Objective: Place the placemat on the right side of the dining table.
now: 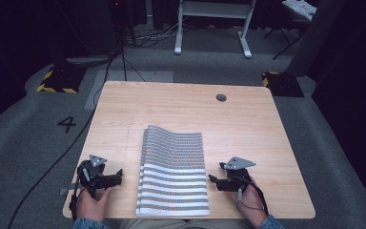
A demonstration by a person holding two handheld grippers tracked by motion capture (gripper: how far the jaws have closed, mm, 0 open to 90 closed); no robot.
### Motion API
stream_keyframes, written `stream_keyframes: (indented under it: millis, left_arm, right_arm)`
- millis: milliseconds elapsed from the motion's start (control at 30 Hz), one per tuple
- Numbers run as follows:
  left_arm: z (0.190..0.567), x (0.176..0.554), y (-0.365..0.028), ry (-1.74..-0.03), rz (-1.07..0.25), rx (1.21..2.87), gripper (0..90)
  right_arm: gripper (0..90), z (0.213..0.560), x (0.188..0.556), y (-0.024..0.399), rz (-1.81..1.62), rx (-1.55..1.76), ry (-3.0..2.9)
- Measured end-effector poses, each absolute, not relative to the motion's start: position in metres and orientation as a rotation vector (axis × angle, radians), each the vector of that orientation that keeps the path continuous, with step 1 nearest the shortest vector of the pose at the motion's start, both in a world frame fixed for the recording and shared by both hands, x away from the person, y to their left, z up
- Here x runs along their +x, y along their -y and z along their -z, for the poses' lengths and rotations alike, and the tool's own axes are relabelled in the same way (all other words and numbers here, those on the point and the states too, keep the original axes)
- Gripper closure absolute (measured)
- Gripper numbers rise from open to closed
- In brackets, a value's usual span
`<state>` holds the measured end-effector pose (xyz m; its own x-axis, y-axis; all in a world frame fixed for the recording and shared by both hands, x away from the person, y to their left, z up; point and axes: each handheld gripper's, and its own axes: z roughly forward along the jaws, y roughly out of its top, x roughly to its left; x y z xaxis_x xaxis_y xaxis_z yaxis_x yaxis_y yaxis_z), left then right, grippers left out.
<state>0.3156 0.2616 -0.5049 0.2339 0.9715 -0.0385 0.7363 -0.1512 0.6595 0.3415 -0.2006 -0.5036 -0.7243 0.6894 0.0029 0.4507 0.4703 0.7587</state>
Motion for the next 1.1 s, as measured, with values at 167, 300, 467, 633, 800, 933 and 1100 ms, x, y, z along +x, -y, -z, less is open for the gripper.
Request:
stream_keyframes:
  millis: [167, 300, 467, 633, 800, 933, 1100]
  left_arm:
    - [0.505, 0.320, -0.268, -1.487, -0.514, 1.995, 0.5]
    - [0.505, 0.320, -0.268, -1.479, -0.510, 2.000, 0.3]
    - [0.504, 0.320, -0.270, -1.464, -0.501, 2.013, 0.3]
    - [0.505, 0.320, -0.270, -1.452, -0.499, 2.018, 0.3]
    - [0.505, 0.320, -0.269, -1.421, -0.495, 2.033, 1.0]
    - [0.505, 0.322, -0.268, -1.421, -0.498, 2.036, 1.0]
    - [0.505, 0.323, -0.268, -1.420, -0.497, 2.034, 0.9]
  right_arm:
    - [36.8, 0.502, 0.342, 0.199, -1.099, 0.962, -2.428]
    - [38.4, 0.501, 0.342, 0.196, -1.091, 0.951, -2.437]
    - [39.0, 0.501, 0.344, 0.197, -1.103, 0.954, -2.451]
    - [39.8, 0.498, 0.346, 0.197, -1.100, 0.965, -2.458]
    - [40.2, 0.489, 0.345, 0.196, -1.105, 0.953, -2.468]
    - [40.9, 0.472, 0.344, 0.192, -1.142, 0.936, -2.477]
    - [41.3, 0.453, 0.344, 0.186, -1.164, 0.914, -2.485]
